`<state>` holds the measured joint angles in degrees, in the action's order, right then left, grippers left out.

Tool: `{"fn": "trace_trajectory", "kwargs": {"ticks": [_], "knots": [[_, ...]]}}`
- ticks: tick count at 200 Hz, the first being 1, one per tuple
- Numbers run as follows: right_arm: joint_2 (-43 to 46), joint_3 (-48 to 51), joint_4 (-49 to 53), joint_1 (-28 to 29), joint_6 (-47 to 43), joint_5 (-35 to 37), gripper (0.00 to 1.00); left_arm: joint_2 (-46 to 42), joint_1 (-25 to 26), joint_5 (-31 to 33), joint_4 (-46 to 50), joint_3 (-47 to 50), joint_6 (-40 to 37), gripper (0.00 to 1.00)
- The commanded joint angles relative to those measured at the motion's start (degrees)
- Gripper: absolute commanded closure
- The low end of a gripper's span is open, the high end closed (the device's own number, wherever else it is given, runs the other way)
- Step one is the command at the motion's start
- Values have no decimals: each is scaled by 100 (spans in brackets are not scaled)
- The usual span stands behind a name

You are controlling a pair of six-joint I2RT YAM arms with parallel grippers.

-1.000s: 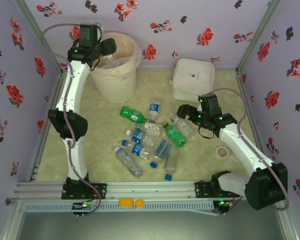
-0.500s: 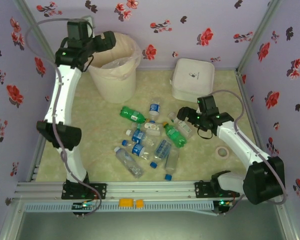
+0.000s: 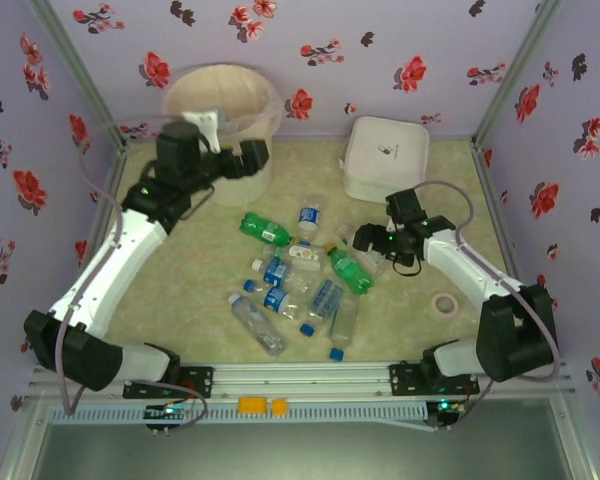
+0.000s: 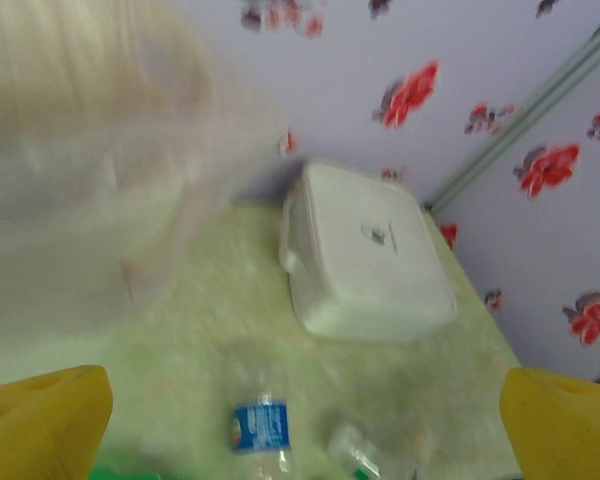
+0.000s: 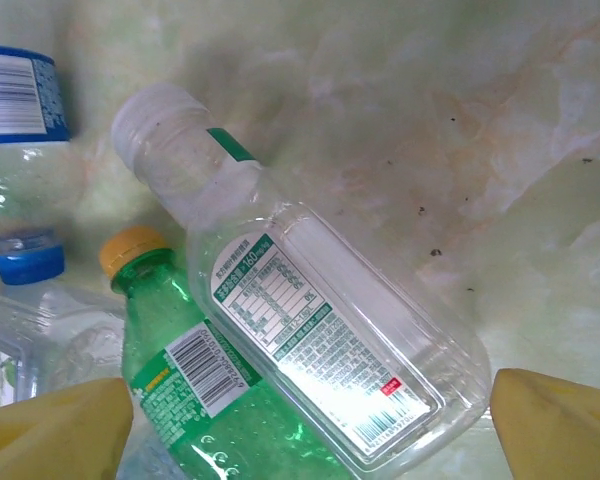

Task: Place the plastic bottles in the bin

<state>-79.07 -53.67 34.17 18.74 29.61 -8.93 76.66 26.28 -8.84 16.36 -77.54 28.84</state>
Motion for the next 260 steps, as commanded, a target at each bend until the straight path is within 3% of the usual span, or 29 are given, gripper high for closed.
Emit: {"fn": "trace_trajectory", "kwargs": {"ticks": [1,29,64,153,260], "knots": [[-266,-501,472,-23,-858,172,10,-182,312,-82,-1293,998,1057,0],[-800,-1003,581,-5,-1346,5,18,15,693,-13,-1531,1587,1636,0],[-1469,-1516,738,153,-1883,151,18,343,1025,86,-1203,1815,1709,0],[-2934,-2547,1121,492,-2381,593,21,544,1037,137,-1026,2037,1807,0],[-3528,-2692,1085,499,-2381,1288,39,705,1028,234,-623,1791,1585,0]]}}
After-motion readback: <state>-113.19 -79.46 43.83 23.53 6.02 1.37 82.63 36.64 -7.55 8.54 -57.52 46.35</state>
